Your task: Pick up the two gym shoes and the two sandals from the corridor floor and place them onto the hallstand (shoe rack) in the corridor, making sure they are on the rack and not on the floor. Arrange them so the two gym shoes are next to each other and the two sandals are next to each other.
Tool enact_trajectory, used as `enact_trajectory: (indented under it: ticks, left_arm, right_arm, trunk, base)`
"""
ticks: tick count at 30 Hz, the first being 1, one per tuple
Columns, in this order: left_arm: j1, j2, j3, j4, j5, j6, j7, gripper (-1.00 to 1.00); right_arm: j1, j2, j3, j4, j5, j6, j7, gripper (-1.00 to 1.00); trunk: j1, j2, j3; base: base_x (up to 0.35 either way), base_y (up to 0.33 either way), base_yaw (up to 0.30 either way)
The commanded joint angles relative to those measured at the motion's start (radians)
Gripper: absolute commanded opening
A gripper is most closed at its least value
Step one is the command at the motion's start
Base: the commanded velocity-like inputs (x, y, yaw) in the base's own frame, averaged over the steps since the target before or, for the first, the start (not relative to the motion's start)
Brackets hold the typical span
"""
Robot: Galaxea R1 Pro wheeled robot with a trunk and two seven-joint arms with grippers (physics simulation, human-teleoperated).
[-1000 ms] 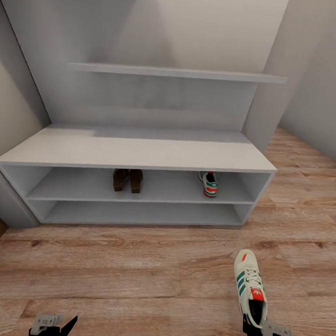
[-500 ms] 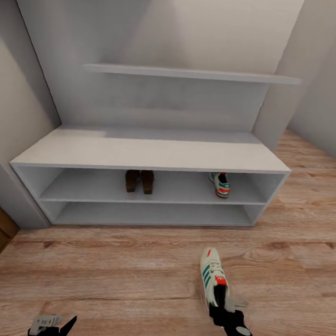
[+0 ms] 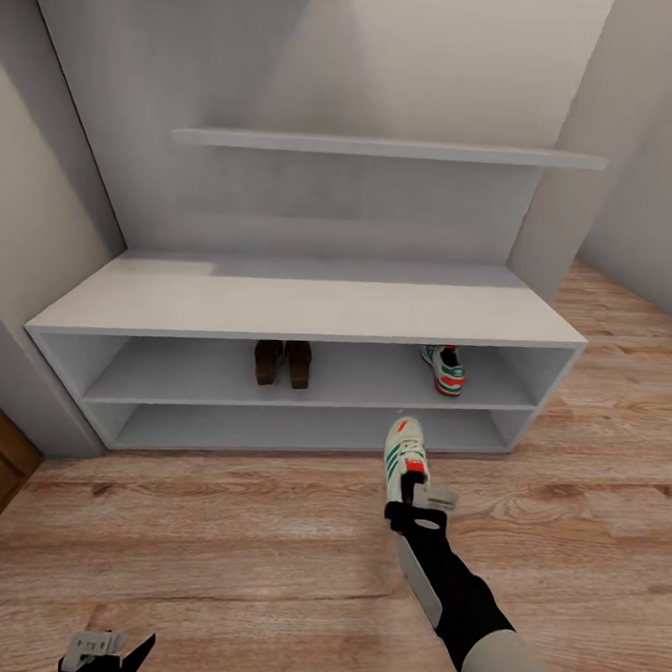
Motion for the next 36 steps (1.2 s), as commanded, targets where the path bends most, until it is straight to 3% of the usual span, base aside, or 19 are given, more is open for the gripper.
enact_trajectory:
  ticks: [1,7,12,24,36]
  left_arm:
    - [0.0,0.0,0.003,0.001,0.007,0.002,-0.009,1.0]
    - [-0.001,-0.002,-0.002,0.001,0.005,0.002,-0.009,1.0]
    - [0.0,-0.005,-0.006,0.001,0.004,0.002,-0.009,1.0]
    - [0.0,-0.007,-0.008,0.002,0.004,0.002,-0.009,1.0]
    - [0.0,-0.008,-0.008,0.006,0.004,0.002,-0.009,1.0]
  right_arm:
    - [-0.013,0.0,0.003,-0.002,-0.011,0.005,-0.011,-1.0]
    - [-0.068,0.004,0.003,-0.015,-0.012,0.013,-0.042,-1.0]
    - [-0.08,0.004,0.005,-0.065,-0.015,0.013,-0.145,-1.0]
    - [-0.08,0.006,0.009,-0.107,-0.017,0.013,-0.157,-1.0]
    - [-0.08,0.006,0.009,-0.102,-0.018,0.013,-0.156,-1.0]
  trunk:
    - [0.0,0.0,-0.001]
    - [0.0,0.0,-0.001]
    - [0.0,0.0,-0.001]
    - [0.0,0.0,-0.001]
    - [0.0,0.0,-0.001]
  base:
    - [0.0,0.0,0.0]
    - [0.0,0.0,0.0]
    - [0.0,0.0,0.0]
    - [0.027,0.0,0.0]
    - [0.283,0.0,0.0]
